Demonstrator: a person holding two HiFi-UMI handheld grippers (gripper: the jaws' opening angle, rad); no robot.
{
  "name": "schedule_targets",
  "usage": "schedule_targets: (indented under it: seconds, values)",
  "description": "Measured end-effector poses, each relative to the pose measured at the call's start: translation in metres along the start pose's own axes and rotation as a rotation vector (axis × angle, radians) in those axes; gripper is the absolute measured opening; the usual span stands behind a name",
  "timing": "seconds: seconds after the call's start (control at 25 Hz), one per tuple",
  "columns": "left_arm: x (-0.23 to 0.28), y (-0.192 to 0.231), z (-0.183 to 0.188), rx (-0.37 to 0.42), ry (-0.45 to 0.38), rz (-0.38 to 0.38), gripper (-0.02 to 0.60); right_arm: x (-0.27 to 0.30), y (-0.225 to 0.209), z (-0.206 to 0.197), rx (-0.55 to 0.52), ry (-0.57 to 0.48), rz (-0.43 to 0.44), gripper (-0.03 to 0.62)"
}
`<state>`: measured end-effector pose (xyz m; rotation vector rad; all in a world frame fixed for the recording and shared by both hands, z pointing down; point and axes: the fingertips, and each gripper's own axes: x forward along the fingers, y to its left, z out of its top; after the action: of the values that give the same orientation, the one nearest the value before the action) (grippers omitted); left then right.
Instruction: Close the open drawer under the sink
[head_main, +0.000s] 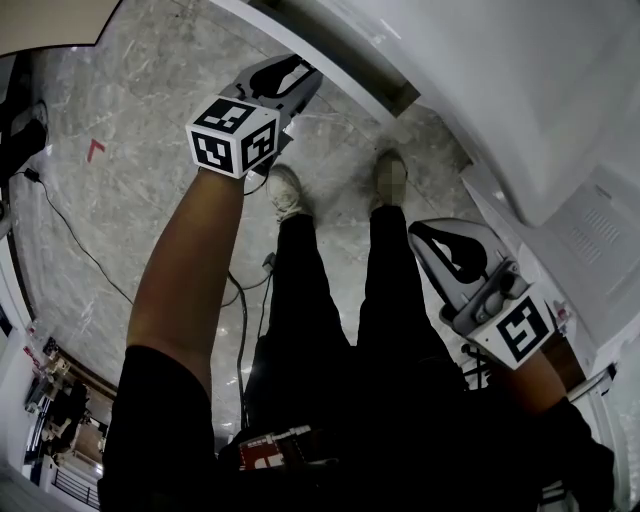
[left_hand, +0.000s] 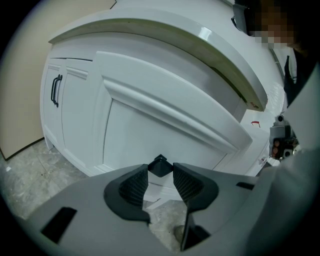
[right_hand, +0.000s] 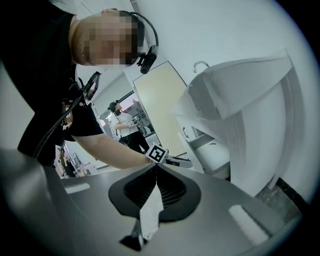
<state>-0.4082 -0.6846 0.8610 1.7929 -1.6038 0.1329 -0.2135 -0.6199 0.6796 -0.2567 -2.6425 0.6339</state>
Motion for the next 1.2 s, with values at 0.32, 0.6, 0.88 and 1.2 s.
schedule_targets:
  seconds: [0.32, 0.6, 0.88, 1.2]
  values:
    - [0.012, 0.004, 0.000, 0.001, -0.003, 0.000, 0.158, -0.002, -0.006, -0.008, 0.012, -0.018, -0.006, 0.002]
    - [0.020, 0.002, 0.012, 0.005, -0.004, -0.005, 0.158, -0.010, -0.012, -0.007, 0.025, -0.016, -0.012, 0.002]
    - [0.021, 0.005, 0.020, 0.002, -0.009, -0.009, 0.158, -0.009, -0.010, -0.003, 0.034, -0.019, -0.016, 0.002]
    - [0.036, -0.001, 0.024, 0.019, -0.009, -0.014, 0.158, -0.019, -0.022, -0.008, 0.042, -0.030, -0.026, 0.002]
